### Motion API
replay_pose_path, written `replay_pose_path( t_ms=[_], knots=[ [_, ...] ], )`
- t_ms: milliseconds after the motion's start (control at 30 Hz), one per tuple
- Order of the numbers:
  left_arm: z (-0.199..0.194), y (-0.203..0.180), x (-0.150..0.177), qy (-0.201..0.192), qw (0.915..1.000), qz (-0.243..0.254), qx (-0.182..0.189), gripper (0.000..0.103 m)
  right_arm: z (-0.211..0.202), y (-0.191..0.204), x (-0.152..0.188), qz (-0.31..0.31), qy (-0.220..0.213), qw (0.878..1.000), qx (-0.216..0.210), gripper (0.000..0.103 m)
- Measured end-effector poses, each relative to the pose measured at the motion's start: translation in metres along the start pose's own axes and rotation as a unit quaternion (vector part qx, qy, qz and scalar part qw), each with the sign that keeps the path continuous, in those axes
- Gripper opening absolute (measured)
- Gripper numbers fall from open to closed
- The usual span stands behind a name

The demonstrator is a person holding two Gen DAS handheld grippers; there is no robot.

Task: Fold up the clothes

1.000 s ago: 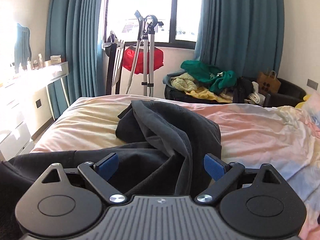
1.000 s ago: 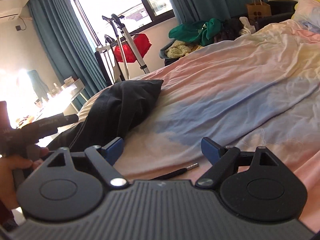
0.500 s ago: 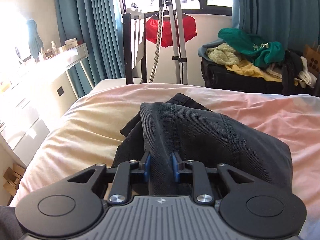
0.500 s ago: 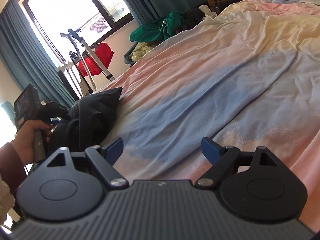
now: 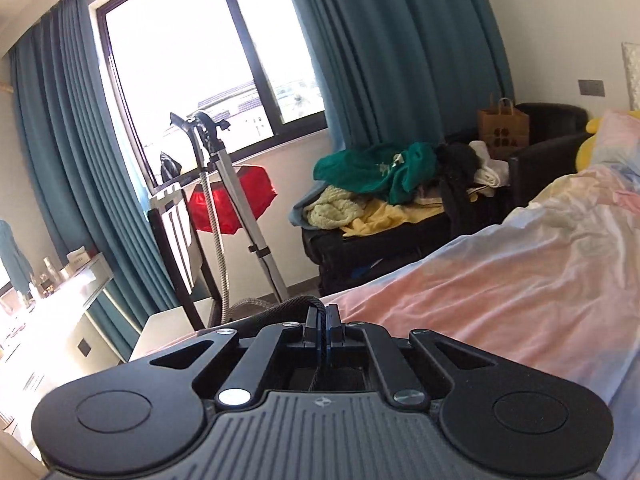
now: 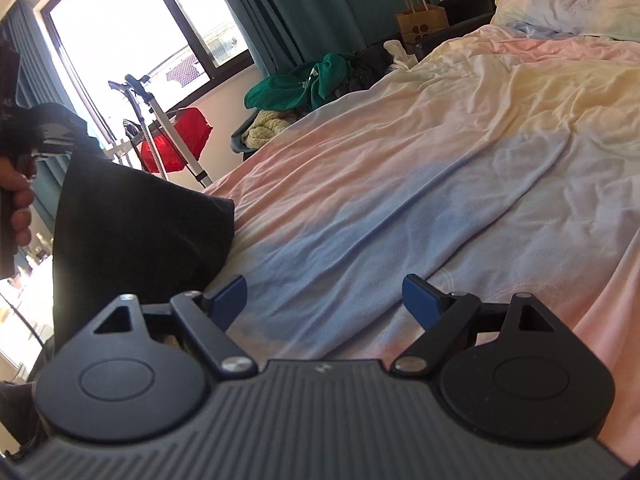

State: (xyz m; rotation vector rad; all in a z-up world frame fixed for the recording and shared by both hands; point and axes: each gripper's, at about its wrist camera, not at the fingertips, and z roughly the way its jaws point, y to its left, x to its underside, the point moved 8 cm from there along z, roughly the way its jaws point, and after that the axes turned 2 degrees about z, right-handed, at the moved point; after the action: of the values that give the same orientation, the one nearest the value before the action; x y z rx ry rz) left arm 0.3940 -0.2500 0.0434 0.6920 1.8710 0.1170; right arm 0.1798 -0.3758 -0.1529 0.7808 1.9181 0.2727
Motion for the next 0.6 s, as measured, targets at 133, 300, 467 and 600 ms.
replay_pose_path(
  t_ms=[133, 300, 467, 600],
  knots=[
    [-0.068, -0.067, 0.024, -0.014, 0.9948, 0.052, 0.087, 0.002, -0.012, -0.014, -0.012, 0.026, -0.019, 0.999, 0.008, 0.086],
    [-0.112, -0.108, 0.115, 0.022, 0.988, 0.014, 0.152, 0.002, -0.023, -0.028, -0.025, 0.053, -0.036, 0.998, 0.01, 0.086],
    [-0.134, -0.113, 0.194, 0.028, 0.9866, -0.021, 0.159, 0.003, -0.019, -0.034, -0.02, 0.069, -0.019, 0.997, -0.01, 0.086],
    [-0.165, -0.102, 0.231, 0.015, 0.9845, -0.054, 0.166, 0.018, -0.021, -0.023, -0.014, 0.06, -0.008, 0.997, -0.052, 0.087]
  ],
)
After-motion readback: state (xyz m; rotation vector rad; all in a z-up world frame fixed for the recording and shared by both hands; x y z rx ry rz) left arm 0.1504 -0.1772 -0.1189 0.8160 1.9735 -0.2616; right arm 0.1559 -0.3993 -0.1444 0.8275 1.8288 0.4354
